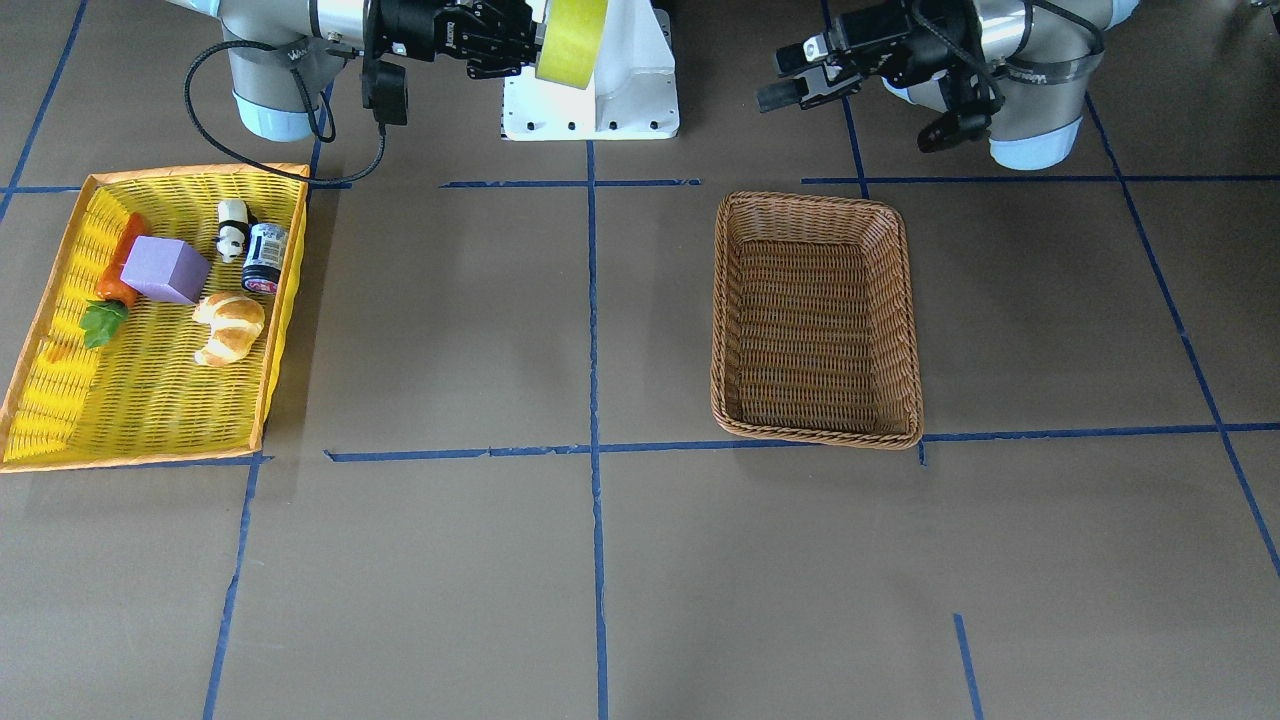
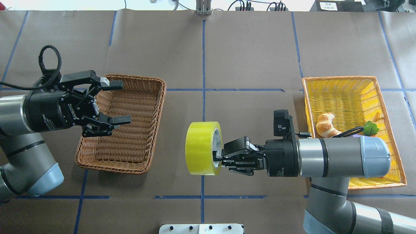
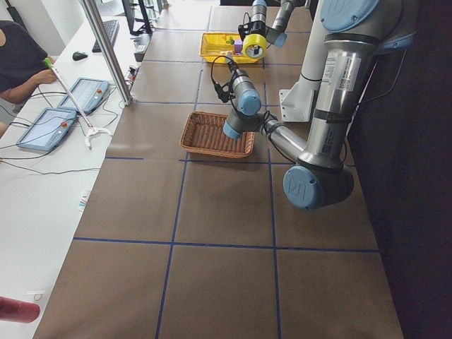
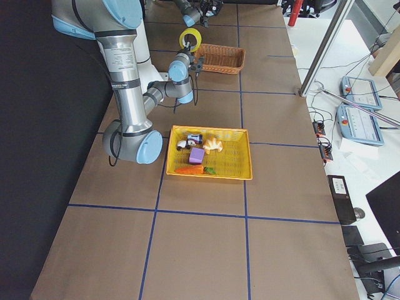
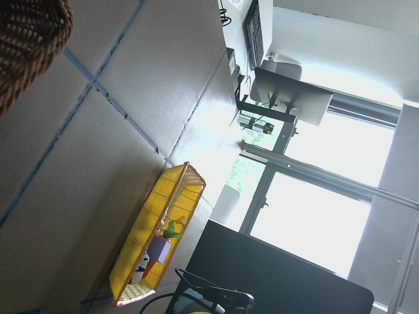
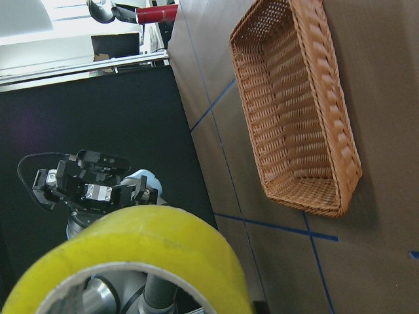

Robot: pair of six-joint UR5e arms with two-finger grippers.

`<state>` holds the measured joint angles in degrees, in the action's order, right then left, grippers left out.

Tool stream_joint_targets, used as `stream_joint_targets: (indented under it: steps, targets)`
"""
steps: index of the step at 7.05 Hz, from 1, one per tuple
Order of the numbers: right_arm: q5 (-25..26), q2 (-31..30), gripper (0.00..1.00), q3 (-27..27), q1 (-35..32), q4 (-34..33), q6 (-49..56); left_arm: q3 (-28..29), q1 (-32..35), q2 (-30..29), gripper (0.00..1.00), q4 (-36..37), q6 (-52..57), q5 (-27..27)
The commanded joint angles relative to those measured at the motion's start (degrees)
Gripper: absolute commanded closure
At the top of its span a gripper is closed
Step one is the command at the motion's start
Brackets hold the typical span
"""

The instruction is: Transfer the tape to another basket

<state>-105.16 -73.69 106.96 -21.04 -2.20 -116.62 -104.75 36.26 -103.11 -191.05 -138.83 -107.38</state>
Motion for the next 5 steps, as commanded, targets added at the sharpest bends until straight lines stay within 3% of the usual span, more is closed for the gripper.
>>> stream_joint_targets:
  steps: [1,5]
  targets:
    - [0.0,0.0,0.97,1.0,1.3,0.0,0.0,-0.1,-3.9,-3.8,0.00,-0.2,-0.3,0.6]
    - [0.0,0.1,0.97,0.8,2.6,0.0,0.0,0.2,-9.5,-7.9,0.00,0.6,-0.1,0.6]
